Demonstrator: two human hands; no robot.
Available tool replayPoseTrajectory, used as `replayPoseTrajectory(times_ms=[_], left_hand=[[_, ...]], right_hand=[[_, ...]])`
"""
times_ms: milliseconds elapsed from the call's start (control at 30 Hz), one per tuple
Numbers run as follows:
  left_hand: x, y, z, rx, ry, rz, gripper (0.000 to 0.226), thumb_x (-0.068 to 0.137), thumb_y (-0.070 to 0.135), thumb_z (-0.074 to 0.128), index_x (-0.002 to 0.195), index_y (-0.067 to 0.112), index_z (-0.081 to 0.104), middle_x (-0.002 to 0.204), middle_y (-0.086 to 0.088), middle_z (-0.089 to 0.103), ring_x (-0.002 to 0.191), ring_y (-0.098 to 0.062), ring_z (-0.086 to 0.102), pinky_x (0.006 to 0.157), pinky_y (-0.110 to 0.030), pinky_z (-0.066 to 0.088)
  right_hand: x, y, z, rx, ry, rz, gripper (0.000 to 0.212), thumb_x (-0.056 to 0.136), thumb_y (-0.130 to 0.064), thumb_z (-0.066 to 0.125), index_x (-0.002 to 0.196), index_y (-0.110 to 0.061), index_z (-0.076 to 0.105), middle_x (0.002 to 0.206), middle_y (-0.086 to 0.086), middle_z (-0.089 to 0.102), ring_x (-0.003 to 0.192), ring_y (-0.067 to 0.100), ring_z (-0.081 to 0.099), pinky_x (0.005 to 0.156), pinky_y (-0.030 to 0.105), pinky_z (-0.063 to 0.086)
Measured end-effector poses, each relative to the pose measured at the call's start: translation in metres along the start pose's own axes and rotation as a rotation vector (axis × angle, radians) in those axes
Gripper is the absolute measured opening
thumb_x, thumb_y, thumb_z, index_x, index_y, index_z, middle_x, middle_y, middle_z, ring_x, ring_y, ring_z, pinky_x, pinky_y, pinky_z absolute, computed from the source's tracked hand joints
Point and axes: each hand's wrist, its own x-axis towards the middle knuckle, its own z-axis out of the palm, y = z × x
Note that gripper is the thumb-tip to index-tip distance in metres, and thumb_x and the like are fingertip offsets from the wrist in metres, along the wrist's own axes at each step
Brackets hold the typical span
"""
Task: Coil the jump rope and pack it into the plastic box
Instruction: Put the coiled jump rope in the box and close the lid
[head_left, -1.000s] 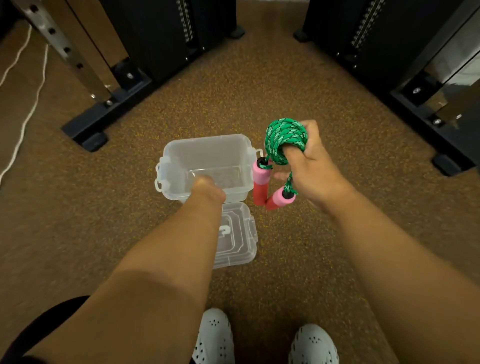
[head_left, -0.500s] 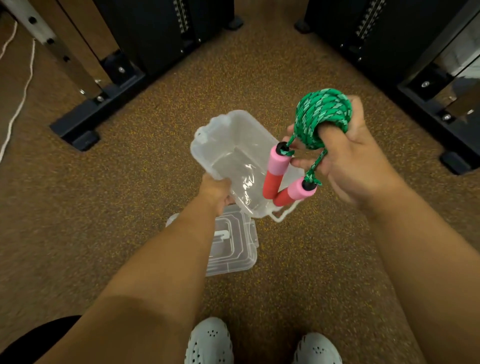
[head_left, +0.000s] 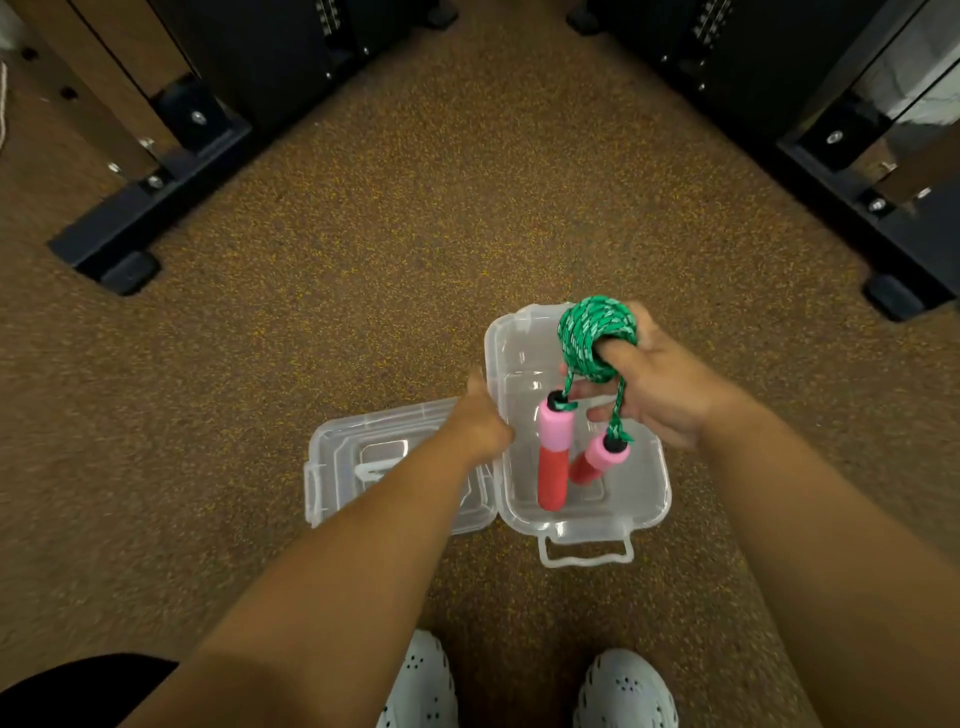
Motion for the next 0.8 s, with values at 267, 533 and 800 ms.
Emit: replayPoseTrajectory(times_ms=[267,533,800], left_hand=[[-0.017,0.012,0.032,-0.119,-0.190,0.421,0.112,0.080,-0.005,0.066,0.150,0.040,-0.009,0.128,0.008,0.051,0.107,-0.017,0.059,0.076,-0.020,0.055],[0.011,0.008,0.048,-0.133,0.047,0.386,0.107,0.090,-0.003,0.049,0.136,0.067,-0.016,0.142,0.005,0.037,0.111,-0.014,0.060,0.093,-0.042,0.053],[0.041,0.018,0.066,0.025,0.050,0.142,0.101,0.089,0.008,0.058,0.143,0.059,-0.010,0.140,-0.017,0.031,0.107,-0.032,0.058,0.094,-0.036,0.046]], right_hand=[[0.028,0.029,-0.005,0.051,-0.011,0.181,0.022,0.101,-0.015,0.040,0.104,-0.036,0.048,0.111,0.018,0.064,0.085,0.036,0.069,0.061,0.040,0.046],[0.069,0.043,-0.004,0.078,0.074,0.317,0.017,0.101,-0.020,0.039,0.116,-0.028,0.042,0.110,0.018,0.063,0.071,0.034,0.070,0.067,0.048,0.050],[0.106,0.085,0.005,-0.043,0.365,0.417,0.022,0.098,-0.018,0.043,0.120,-0.016,0.043,0.107,0.019,0.062,0.084,0.033,0.066,0.073,0.045,0.058]])
